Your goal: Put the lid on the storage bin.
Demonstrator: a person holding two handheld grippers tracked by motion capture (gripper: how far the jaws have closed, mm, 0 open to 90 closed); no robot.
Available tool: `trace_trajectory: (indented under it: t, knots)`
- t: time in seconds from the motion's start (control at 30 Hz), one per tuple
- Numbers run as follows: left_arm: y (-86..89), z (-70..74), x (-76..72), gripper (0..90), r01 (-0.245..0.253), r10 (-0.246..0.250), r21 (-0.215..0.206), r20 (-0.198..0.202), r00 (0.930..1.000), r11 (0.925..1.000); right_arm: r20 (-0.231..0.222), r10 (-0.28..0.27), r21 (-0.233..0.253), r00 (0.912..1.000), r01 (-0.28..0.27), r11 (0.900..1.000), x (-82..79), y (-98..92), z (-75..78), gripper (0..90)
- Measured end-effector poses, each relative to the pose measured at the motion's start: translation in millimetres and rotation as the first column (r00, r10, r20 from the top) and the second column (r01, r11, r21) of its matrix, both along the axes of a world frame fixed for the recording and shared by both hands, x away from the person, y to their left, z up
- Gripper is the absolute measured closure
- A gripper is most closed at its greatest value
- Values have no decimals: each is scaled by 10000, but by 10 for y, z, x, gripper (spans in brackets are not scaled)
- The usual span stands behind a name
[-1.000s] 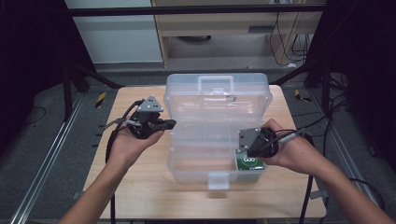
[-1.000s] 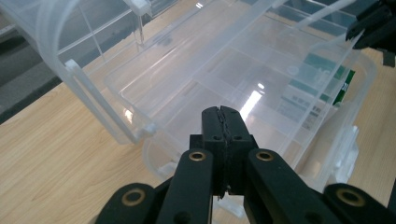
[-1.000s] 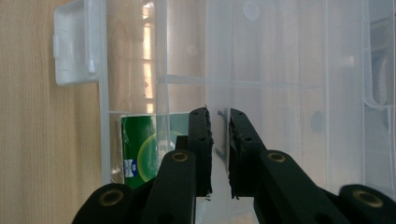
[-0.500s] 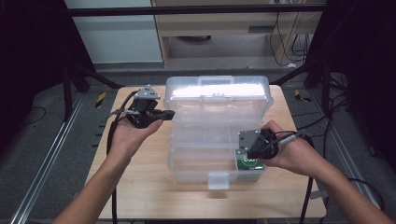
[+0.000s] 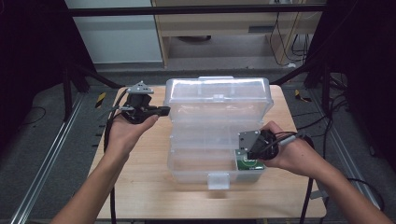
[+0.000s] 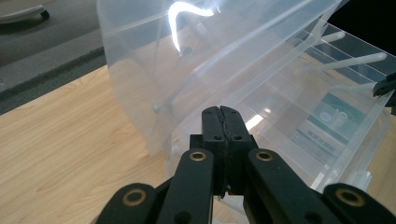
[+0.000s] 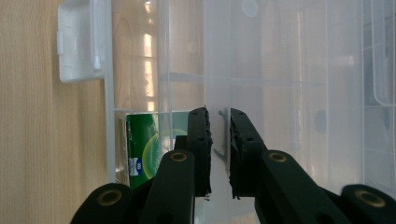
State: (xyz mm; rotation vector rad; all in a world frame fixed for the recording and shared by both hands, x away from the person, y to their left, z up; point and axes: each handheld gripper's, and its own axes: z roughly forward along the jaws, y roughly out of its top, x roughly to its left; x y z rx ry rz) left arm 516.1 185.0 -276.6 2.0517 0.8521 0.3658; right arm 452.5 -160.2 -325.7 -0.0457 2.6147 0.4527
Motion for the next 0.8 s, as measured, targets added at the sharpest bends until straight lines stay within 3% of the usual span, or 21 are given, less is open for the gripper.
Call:
trace_trajectory:
  t: [0.47, 0.8]
  knots:
    - [22, -54, -69, 900, 48, -48, 12, -2, 10000, 10000, -53, -56, 13, 10000, 56, 10000, -23, -30, -32, 778]
    - [47, -146, -177, 900, 183, -188, -252, -184, 9997, 9995, 99, -59, 344, 9999, 55, 9994, -132, -85, -65, 621]
